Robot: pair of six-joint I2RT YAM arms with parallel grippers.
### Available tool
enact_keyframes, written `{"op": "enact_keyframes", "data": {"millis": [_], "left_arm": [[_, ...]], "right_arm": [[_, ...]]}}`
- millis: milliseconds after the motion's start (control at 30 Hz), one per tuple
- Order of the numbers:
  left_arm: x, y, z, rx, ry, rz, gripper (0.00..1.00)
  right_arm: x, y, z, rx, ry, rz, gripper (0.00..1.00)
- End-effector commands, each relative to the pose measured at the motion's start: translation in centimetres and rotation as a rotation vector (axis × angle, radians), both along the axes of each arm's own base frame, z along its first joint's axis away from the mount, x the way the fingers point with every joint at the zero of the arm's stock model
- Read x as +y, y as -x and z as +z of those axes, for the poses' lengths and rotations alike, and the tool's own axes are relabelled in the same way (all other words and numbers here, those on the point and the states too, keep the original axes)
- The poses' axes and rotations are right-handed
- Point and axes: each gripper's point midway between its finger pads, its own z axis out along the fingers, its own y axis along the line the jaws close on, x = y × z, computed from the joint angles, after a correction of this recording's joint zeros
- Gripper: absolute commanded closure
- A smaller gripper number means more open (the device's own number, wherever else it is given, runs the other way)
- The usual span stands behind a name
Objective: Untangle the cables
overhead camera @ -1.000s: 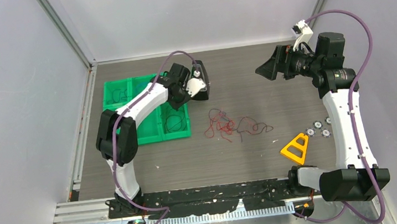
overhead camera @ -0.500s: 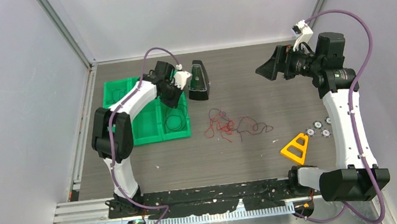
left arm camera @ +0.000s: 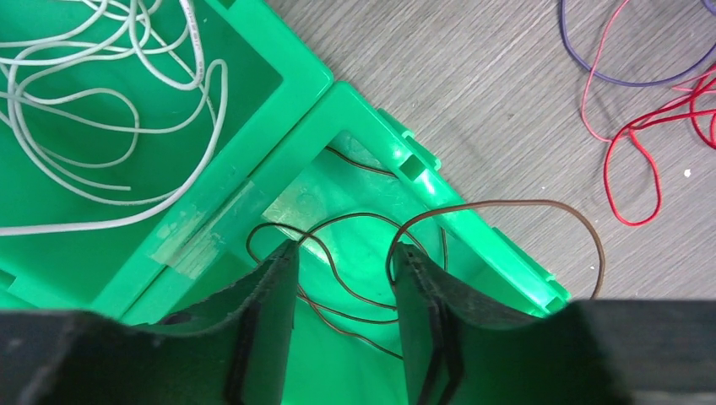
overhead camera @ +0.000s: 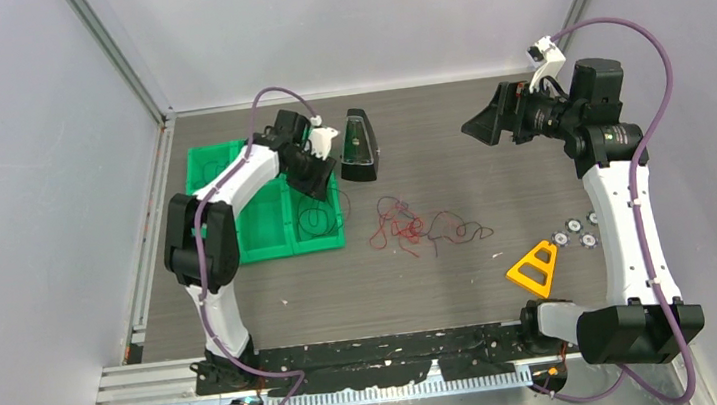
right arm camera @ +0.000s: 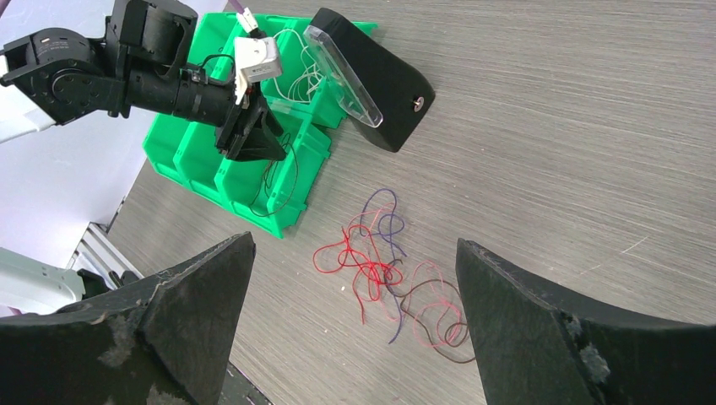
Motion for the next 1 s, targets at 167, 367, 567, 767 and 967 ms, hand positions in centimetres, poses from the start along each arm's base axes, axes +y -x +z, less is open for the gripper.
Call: {"op": "enact_keyframes", "data": {"millis": [167,367,567,767,967], "left_arm": [[0.0,0.9,4.8,-0.081,0.093,-0.060,0.55],[-0.8,1.6,4.1,0.001,0.135,-0.064,0.70],[-1.8,3.2,5.1,0.023,0.262,-0.068,0.57],[-1.5,3.6,5.0,0.068,0.295,-0.004,0.57],[-1.4,3.3,5.0,0.071,0.311,0.023,0.54]], "right_arm": [[0.3,0.5,1.8,-0.072,0.002,0.027,0.05],[2.1,1.2,-1.0,0.006,-0.031,0.111,0.01],[7.8,2.6,-7.8,0.140,0.078,0.308,0.11],[15.3,0.8,-11.4,0.138,0.057,0.410,0.23],[20.4,-2.4,-16.0,0.197,0.082,0.433,0.40]]}}
